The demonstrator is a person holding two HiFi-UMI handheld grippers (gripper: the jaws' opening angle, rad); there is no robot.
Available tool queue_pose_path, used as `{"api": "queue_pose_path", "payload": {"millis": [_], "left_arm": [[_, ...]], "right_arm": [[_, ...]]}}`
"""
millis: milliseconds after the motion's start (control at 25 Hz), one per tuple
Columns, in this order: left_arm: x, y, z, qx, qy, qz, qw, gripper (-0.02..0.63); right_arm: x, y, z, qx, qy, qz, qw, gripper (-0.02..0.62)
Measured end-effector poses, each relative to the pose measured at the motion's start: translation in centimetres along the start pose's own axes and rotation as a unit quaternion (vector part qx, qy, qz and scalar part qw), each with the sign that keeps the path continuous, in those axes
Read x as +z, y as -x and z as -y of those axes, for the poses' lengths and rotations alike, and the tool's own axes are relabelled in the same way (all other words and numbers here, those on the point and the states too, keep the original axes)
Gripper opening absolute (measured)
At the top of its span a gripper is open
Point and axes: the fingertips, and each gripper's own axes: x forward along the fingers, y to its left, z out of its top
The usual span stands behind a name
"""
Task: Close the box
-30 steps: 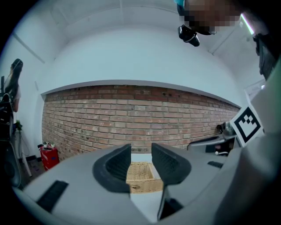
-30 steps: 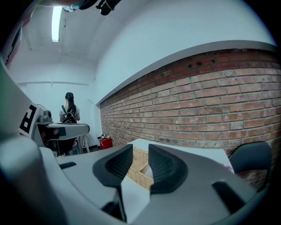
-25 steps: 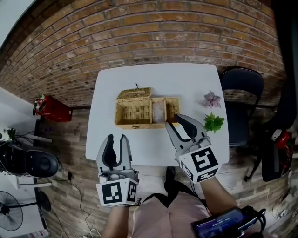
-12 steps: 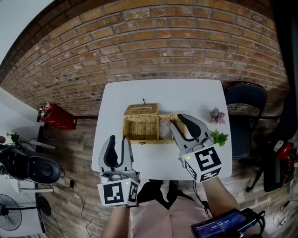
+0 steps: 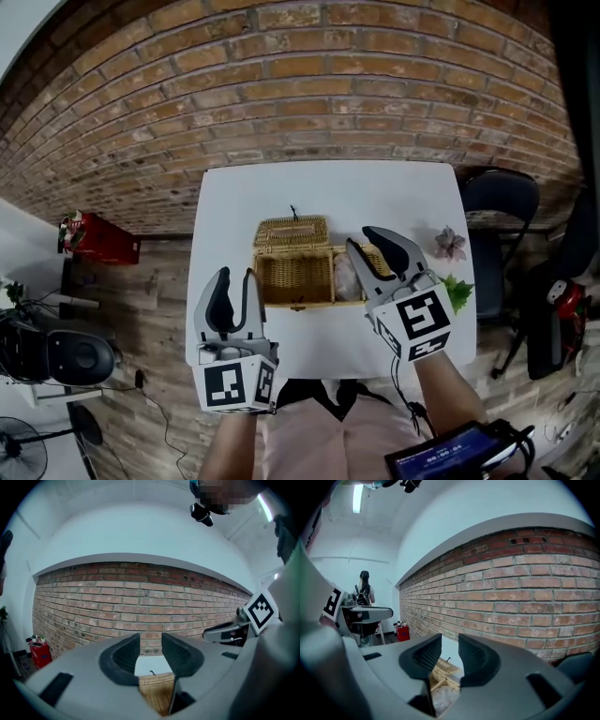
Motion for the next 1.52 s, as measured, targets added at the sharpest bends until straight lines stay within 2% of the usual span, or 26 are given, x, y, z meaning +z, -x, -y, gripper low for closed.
{"api": "queue_pose_path", "payload": {"millis": [200, 320, 440, 600, 840, 920, 1000, 1080, 1160, 1320, 1400, 1520], "left_arm": [[-1.6, -4.2, -2.9, -0.026, 0.004, -0.026, 0.9993, 0.150], [-3.1, -7.0, -4.1, -0.053, 0.015, -0.050, 0.9973, 0.152], [-5.3, -9.5, -4.7, -0.083, 0.029, -0.083, 0.9927, 0.152], [-8.7, -12.0, -5.2, -0.119, 0.050, -0.130, 0.9831, 0.152], [-12.7, -15.0, -6.1, -0.158, 0.078, -0.179, 0.9680, 0.152], [-13.9, -15.5, -6.0, -0.175, 0.087, -0.197, 0.9608, 0.152], [-14.9, -15.9, -6.0, -0.191, 0.092, -0.214, 0.9534, 0.152], [-15.8, -16.3, -6.0, -0.209, 0.112, -0.234, 0.9426, 0.153], [-16.6, -16.5, -6.0, -0.228, 0.147, -0.258, 0.9274, 0.156], [-18.0, -16.6, -6.2, -0.248, 0.210, -0.300, 0.8968, 0.163], [-18.6, -16.5, -6.4, -0.255, 0.253, -0.320, 0.8766, 0.172], [-19.4, -16.2, -6.4, -0.269, 0.326, -0.347, 0.8373, 0.184]], "right_arm": [[-1.5, -3.5, 1.6, 0.006, 0.001, -0.041, 0.999, 0.114], [-2.9, -5.3, 3.1, 0.026, -0.045, -0.069, 0.996, 0.115], [-4.6, -6.9, 4.5, 0.039, -0.082, -0.102, 0.991, 0.115], [-7.3, -9.1, 4.8, 0.069, -0.071, -0.166, 0.981, 0.121], [-10.8, -12.6, 5.2, 0.135, -0.141, -0.230, 0.953, 0.124], [-12.0, -13.2, 5.0, 0.159, -0.169, -0.255, 0.939, 0.124], [-13.2, -13.7, 4.8, 0.186, -0.207, -0.280, 0.919, 0.128], [-14.1, -14.1, 4.5, 0.210, -0.251, -0.301, 0.896, 0.133], [-14.7, -14.3, 4.3, 0.227, -0.295, -0.316, 0.873, 0.138], [-15.1, -14.6, 4.2, 0.247, -0.354, -0.332, 0.839, 0.144], [-14.9, -14.8, 3.8, 0.274, -0.394, -0.331, 0.813, 0.158], [-15.0, -15.3, 3.4, 0.296, -0.439, -0.332, 0.780, 0.166]]}}
